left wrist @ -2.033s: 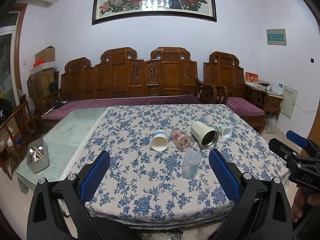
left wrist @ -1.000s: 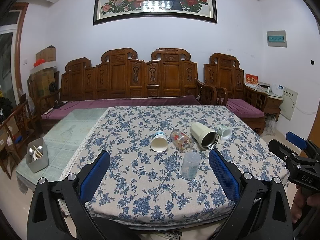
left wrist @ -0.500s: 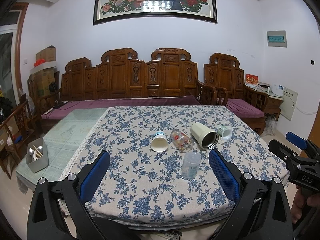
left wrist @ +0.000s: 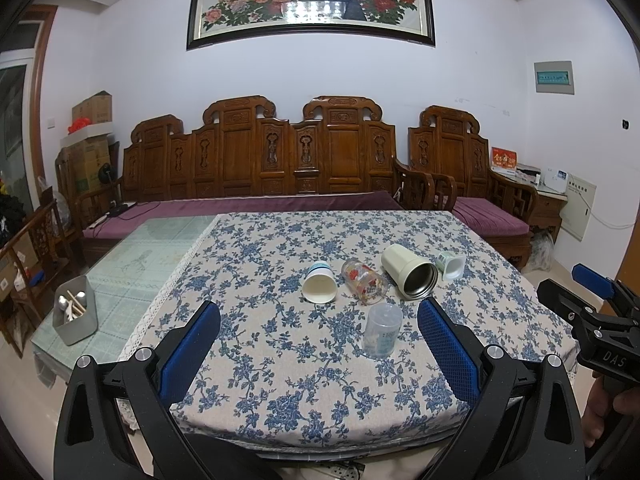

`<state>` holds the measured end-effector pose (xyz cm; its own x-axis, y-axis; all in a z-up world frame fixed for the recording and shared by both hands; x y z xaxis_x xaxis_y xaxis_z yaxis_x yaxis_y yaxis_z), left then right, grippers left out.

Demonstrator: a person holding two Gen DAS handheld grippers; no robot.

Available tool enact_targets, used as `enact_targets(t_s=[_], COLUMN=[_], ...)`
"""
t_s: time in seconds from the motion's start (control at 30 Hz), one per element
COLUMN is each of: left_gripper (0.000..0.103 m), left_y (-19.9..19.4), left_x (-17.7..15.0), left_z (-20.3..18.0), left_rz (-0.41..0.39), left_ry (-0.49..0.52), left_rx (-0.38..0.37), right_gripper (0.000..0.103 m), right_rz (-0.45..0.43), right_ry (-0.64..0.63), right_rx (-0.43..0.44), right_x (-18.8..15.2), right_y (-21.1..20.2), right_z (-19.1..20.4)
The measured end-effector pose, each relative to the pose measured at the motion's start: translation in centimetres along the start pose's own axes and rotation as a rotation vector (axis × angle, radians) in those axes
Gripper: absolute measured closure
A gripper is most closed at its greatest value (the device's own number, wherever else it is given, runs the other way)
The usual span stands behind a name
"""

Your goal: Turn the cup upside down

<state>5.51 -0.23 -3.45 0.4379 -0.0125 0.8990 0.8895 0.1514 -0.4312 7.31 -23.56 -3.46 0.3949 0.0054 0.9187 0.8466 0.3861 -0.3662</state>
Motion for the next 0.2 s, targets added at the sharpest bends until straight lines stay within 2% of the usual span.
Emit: enact_targets(t_s=[0.2], left_gripper=[0.008], left_y=[-0.04], left_x=[0.24], left_z=[-0.13], left_rz=[-0.001], left_ry=[-0.002], left_rx=[-0.002], right_gripper=[0.003], right_rz=[0.000], right_ry=[0.000], right_rx=[0.000], right_x=[-0.01], right_y=[0.03], right_z=[-0.04])
Point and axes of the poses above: each gripper's, at about its wrist camera, not at the fingertips, and y roughly the way its jaws point, z to its left, x to its top, the point moved 9 cm from there along y, roughly the way its jaws point, and after that the axes turned 8 degrees about x, right-handed, at the moved point
